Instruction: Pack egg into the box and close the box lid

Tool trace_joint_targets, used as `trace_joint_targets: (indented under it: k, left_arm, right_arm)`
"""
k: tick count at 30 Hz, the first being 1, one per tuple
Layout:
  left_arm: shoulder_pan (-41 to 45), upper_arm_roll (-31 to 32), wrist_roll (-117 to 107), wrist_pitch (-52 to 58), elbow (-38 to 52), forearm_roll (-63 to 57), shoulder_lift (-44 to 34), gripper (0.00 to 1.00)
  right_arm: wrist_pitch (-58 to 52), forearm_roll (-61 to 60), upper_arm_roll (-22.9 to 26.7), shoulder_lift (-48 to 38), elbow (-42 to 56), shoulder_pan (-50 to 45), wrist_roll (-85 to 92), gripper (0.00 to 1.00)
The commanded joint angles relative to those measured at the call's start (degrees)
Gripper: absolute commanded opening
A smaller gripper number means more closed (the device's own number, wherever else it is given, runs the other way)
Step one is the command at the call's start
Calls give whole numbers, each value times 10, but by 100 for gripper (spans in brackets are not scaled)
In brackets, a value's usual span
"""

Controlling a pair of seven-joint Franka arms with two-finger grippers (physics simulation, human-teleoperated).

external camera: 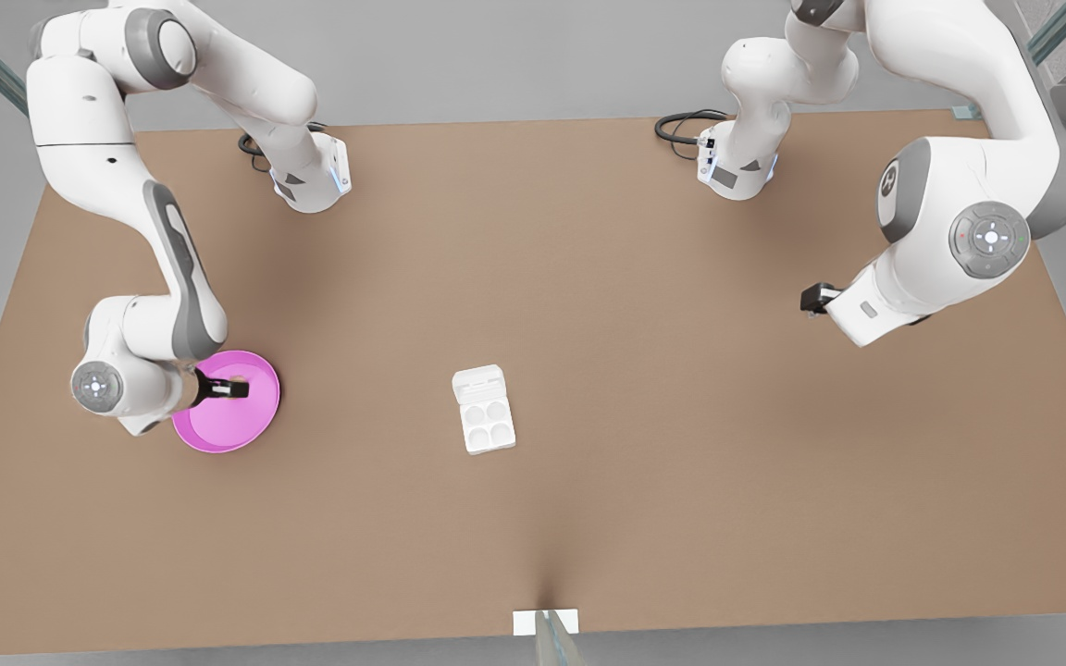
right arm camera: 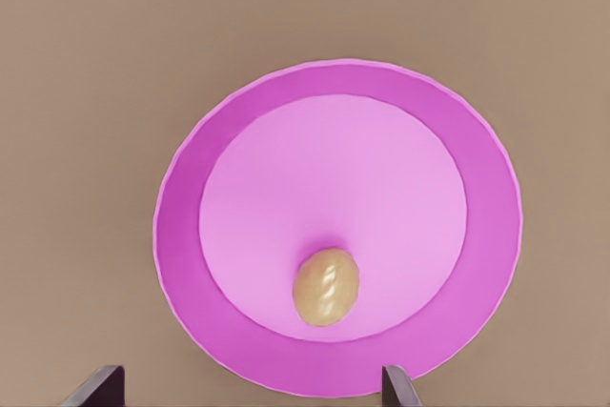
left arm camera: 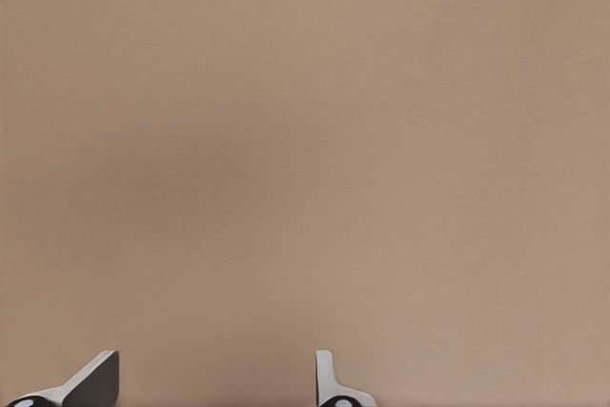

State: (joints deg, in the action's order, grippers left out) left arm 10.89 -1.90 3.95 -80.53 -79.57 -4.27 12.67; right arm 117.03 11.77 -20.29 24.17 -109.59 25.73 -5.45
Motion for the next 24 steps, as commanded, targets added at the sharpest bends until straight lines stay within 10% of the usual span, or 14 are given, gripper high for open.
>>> trace_joint_targets:
  k: [1, 24]
  left_arm:
    - [0, 0, 4, -4, 0, 0, 0, 100]
    - [0, 1, 4, -4, -2, 0, 3, 100]
  right_arm:
    - [217, 20, 0, 0, -27, 10, 138, 100]
    - [237, 19, 0, 32, -82, 27, 230, 100]
